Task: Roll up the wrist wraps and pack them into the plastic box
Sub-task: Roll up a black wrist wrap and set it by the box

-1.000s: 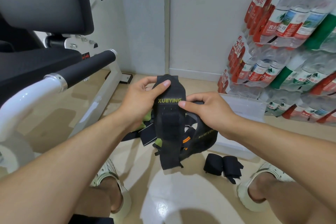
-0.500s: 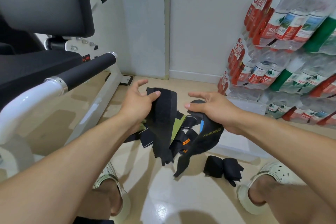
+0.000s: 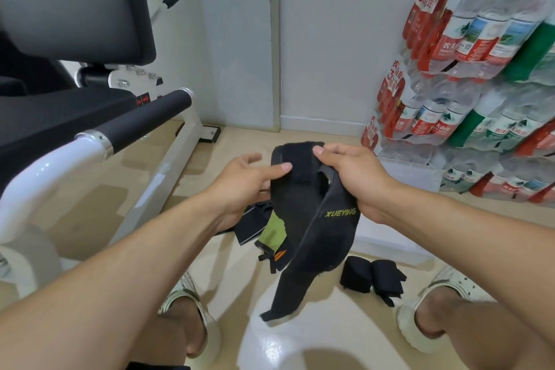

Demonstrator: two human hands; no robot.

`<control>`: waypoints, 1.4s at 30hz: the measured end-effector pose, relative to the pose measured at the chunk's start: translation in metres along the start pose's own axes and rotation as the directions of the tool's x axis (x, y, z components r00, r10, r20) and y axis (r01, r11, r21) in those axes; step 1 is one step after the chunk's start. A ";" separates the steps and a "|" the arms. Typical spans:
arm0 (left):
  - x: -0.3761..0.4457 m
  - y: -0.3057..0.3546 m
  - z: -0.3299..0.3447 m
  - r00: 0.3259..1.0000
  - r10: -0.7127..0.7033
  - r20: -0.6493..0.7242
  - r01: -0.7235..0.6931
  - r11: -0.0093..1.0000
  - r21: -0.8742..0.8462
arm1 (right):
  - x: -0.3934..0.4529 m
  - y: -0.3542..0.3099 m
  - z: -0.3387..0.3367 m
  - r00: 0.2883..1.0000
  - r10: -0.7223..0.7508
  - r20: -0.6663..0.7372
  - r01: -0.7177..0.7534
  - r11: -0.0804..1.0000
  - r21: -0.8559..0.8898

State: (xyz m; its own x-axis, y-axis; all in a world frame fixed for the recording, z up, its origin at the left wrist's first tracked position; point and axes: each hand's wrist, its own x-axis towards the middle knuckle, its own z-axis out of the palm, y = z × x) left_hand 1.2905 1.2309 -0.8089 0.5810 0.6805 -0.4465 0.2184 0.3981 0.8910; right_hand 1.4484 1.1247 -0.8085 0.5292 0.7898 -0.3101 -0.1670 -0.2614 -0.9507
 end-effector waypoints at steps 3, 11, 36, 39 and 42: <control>0.001 -0.005 0.002 0.997 -0.033 0.070 0.025 0.994 0.103 | 0.002 -0.002 -0.004 1.000 -0.004 -0.018 0.005 1.000 0.027; 0.006 -0.003 0.007 0.999 0.020 -0.041 -0.024 0.993 -0.112 | -0.001 -0.007 -0.010 0.998 -0.032 0.045 0.039 0.985 -0.170; 0.001 -0.006 0.013 0.983 0.127 0.129 -0.097 0.971 -0.218 | -0.009 0.004 -0.002 0.998 -0.068 0.010 0.069 0.979 -0.192; 0.001 -0.008 0.012 0.981 0.149 0.123 -0.124 0.974 -0.189 | -0.009 0.004 -0.002 0.998 -0.068 0.002 0.067 0.972 -0.223; 0.001 -0.010 0.013 0.978 0.178 0.107 -0.160 0.974 -0.159 | -0.009 0.004 -0.002 0.997 -0.074 -0.013 0.068 0.965 -0.253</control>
State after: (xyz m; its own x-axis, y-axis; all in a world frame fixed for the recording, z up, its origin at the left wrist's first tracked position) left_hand 1.2992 1.2192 -0.8171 0.6913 0.6706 -0.2690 -0.0050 0.3768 0.9263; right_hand 1.4448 1.1154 -0.8095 0.5510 0.7997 -0.2386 0.0853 -0.3384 -0.9371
